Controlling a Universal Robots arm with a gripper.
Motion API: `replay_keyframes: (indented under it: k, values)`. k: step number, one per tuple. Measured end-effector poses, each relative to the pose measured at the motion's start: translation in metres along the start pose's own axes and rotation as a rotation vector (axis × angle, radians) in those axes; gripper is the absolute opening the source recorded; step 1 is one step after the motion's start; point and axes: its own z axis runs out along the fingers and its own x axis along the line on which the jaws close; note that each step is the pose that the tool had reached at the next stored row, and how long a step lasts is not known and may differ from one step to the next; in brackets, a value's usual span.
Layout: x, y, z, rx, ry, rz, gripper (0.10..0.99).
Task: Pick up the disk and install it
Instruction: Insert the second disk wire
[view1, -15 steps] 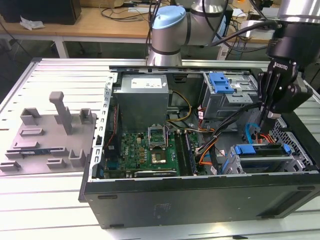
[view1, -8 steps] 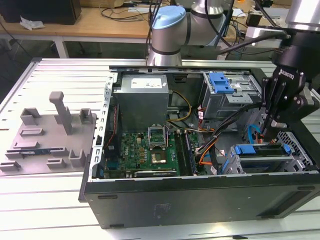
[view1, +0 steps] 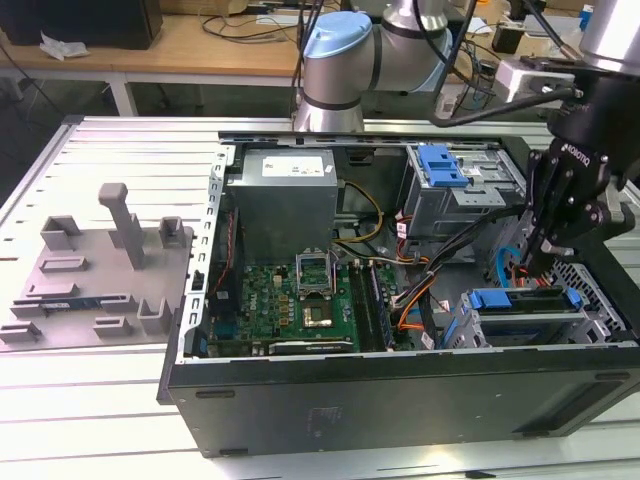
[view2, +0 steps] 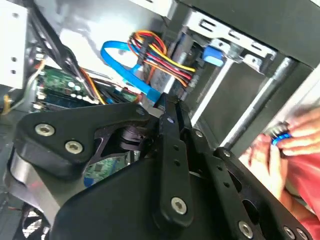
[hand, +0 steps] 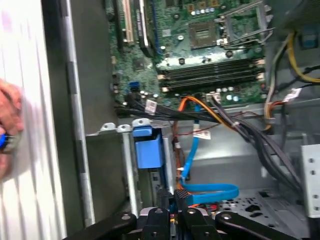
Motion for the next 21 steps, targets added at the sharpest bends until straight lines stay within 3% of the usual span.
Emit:
replay_keyframes:
  k: [1,2,3,4,5,8,11,15,18,21]
  values:
    - [0.0003,0.0000,0.0001,-0.001,-0.0249,-0.007,0.161]
    - [0.0003,0.0000,0.0000,0.001,-0.0631,-0.049,0.161]
    - [0.0016,0.0020,0.0003,0.025,-0.1034,-0.055,0.161]
    - [0.0066,0.0029,0.0010,0.030,-0.1307,-0.054,0.161]
    - [0.0067,0.0029,0.0011,0.030,-0.1348,-0.054,0.161]
    - [0.0093,0.0041,0.0015,0.029,-0.1360,-0.054,0.161]
    - [0.0191,0.0077,0.0031,0.030,-0.1383,-0.054,0.161]
    - [0.0410,0.0068,0.0067,0.029,-0.1650,-0.054,0.161]
    - [0.0429,0.0066,0.0077,0.028,-0.1726,-0.054,0.161]
    - [0.0435,0.0064,0.0078,0.028,-0.1739,-0.055,0.161]
